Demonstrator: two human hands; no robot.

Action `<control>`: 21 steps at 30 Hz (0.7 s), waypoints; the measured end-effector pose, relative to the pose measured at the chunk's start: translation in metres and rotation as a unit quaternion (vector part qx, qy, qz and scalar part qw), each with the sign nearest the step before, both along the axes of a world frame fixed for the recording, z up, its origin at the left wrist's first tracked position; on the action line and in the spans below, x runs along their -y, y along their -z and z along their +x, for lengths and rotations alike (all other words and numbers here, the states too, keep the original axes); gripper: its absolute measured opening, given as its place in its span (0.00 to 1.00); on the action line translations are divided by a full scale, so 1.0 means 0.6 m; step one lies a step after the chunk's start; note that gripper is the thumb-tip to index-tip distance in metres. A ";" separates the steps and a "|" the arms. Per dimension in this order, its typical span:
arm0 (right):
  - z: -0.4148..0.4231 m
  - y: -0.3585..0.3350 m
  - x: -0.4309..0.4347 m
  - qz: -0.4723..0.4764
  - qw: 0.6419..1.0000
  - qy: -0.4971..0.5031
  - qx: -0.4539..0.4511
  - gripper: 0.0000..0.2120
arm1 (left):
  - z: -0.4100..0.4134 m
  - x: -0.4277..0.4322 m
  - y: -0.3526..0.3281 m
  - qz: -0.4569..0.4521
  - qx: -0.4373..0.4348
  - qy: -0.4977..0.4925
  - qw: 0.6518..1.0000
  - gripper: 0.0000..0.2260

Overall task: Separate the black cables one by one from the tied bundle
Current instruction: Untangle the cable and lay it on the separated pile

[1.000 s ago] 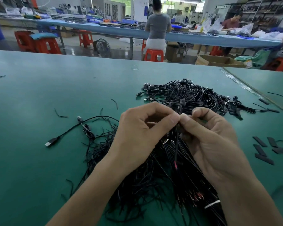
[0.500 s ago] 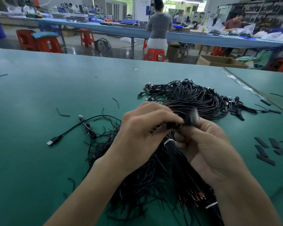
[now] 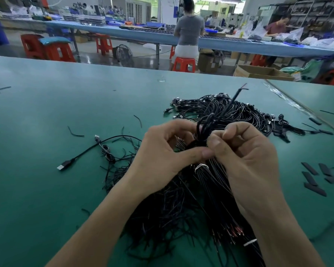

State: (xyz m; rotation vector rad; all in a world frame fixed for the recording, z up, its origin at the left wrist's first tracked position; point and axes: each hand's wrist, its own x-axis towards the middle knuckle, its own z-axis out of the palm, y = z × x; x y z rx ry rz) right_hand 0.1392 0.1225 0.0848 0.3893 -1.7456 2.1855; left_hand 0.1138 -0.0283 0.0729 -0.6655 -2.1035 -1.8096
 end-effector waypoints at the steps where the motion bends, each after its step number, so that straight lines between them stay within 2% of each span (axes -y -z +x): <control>1: 0.001 -0.001 -0.001 -0.006 1.000 -0.008 0.003 0.11 | -0.001 0.003 -0.002 -0.016 -0.025 0.001 1.000 0.15; 3: 0.003 -0.003 -0.002 -0.042 0.998 -0.047 0.018 0.07 | 0.000 0.004 -0.006 -0.025 -0.064 -0.009 0.998 0.12; 8: 0.002 -0.003 -0.011 -0.102 0.983 -0.131 0.077 0.10 | 0.004 0.003 -0.011 -0.009 -0.116 -0.013 0.993 0.12; 12: -0.003 -0.005 -0.016 -0.119 0.973 -0.145 0.133 0.14 | 0.009 0.003 -0.012 -0.041 -0.147 -0.013 0.988 0.10; 14: -0.003 -0.006 -0.017 -0.131 0.969 -0.140 0.158 0.12 | 0.011 0.001 -0.011 -0.072 -0.164 -0.034 0.983 0.10; 18: -0.002 -0.004 -0.015 -0.103 0.975 -0.105 0.164 0.10 | 0.017 -0.001 -0.012 -0.082 -0.117 -0.034 0.989 0.14; 21: -0.003 0.000 -0.013 -0.081 0.983 -0.079 0.146 0.09 | 0.017 -0.005 -0.014 -0.025 -0.059 -0.022 0.998 0.06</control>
